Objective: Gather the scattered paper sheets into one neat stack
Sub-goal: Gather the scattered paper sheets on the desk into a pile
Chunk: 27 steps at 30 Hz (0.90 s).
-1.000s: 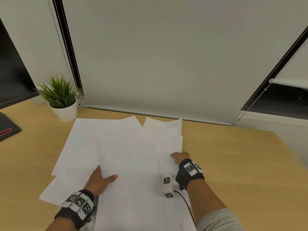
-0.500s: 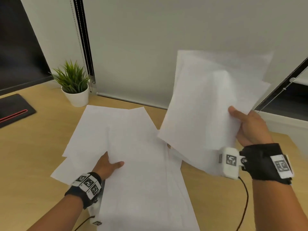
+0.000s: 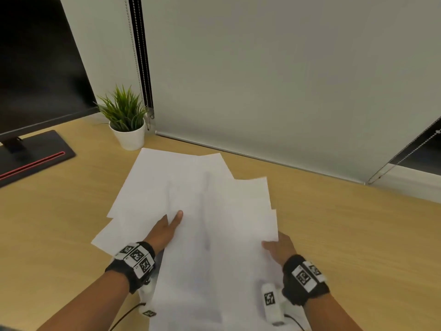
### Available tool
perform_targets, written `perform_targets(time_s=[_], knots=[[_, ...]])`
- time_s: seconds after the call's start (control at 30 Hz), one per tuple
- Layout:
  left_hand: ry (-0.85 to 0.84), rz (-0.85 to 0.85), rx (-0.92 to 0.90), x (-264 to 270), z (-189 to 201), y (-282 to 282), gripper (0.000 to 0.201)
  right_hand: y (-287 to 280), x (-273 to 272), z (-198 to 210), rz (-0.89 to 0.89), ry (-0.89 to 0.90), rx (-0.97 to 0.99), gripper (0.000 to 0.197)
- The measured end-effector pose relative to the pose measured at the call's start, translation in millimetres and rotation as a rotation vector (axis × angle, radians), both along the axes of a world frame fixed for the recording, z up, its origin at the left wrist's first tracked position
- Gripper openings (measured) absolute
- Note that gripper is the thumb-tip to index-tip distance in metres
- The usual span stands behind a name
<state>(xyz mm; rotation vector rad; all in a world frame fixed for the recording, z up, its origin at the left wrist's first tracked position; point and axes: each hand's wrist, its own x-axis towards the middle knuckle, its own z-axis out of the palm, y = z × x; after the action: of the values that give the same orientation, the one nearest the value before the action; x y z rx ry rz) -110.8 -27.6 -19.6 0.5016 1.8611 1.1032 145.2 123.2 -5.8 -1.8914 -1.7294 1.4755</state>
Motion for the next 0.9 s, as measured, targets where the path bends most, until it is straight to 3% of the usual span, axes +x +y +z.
perform_targets(time_s=[0.07,0.13,0.2,0.3,0.4,0.5,0.6,0.77,0.9], knots=[[-0.104,0.021,-0.017,-5.4,-6.9,0.2,0.11,-4.9,-6.4,-9.2,0.045,-0.073,0.081,0.047],[-0.177,0.052,0.022,-9.9,-15.0,0.2,0.125,-10.3,-14.0,-7.2,0.145,-0.118,0.129,0.047],[-0.185,0.061,0.071,-5.2,-11.7,-0.9,0.12,-16.7,-22.8,-3.6,0.262,-0.16,0.131,0.048],[-0.153,-0.013,0.159,8.6,-3.6,-1.7,0.095,-30.5,-38.3,-2.3,0.42,-0.273,0.117,0.056],[-0.097,-0.017,0.186,17.1,-12.5,-1.7,0.076,-40.3,-47.9,-2.9,0.381,-0.333,0.174,0.076],[-0.067,0.012,0.254,21.1,-8.2,-3.9,0.066,-34.2,-40.2,-1.8,0.185,-0.165,0.135,0.089],[-0.117,-0.072,0.375,23.3,15.3,-8.8,0.085,-18.0,-21.4,5.5,0.059,0.126,0.065,0.095],[-0.195,-0.147,0.476,25.0,62.8,-8.0,0.087,1.9,5.2,40.9,0.138,0.602,-0.094,0.09],[-0.244,-0.053,0.493,28.7,83.3,7.1,0.078,2.5,16.3,60.1,0.142,0.728,-0.068,0.043]])
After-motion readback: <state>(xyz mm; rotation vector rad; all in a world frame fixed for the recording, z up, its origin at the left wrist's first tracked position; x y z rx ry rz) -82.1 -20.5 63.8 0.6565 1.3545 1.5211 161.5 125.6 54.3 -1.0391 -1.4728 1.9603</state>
